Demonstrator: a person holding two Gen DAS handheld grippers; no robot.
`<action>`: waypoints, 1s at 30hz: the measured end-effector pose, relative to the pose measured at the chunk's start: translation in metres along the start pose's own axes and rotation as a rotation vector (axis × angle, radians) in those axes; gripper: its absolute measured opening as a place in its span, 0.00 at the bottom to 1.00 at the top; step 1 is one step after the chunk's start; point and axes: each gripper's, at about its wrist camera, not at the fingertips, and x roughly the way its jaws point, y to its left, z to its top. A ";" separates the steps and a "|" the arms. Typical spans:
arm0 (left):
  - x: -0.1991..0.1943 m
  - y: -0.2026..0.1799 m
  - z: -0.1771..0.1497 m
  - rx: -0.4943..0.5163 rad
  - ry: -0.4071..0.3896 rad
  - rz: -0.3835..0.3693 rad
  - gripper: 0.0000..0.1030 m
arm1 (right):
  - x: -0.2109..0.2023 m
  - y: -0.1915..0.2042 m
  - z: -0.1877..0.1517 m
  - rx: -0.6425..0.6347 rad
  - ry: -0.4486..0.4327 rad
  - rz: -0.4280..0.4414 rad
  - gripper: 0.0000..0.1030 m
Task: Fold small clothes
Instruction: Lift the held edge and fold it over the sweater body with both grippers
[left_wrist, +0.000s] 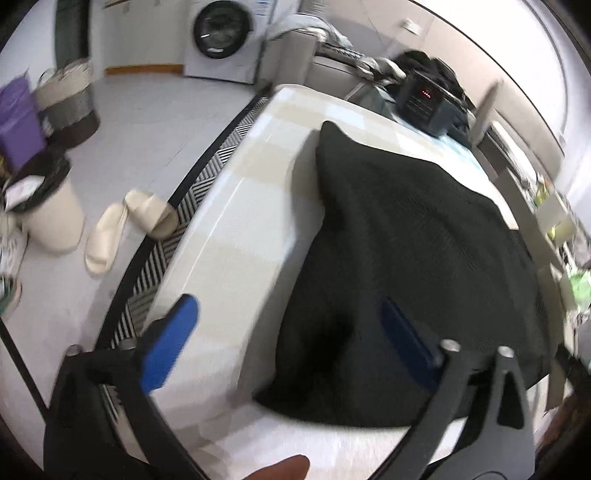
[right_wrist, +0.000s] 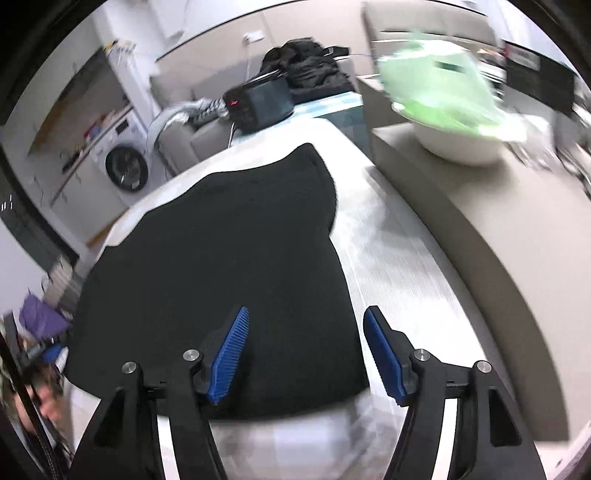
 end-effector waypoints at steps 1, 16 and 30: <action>-0.006 0.001 -0.008 -0.013 -0.001 -0.025 0.98 | -0.002 -0.001 -0.004 0.010 0.001 0.001 0.64; -0.013 0.006 -0.068 -0.195 0.118 -0.259 0.63 | 0.012 -0.006 -0.043 0.184 0.072 0.199 0.64; -0.011 0.011 -0.063 -0.252 -0.008 -0.275 0.07 | 0.012 -0.019 -0.025 0.305 -0.047 0.197 0.15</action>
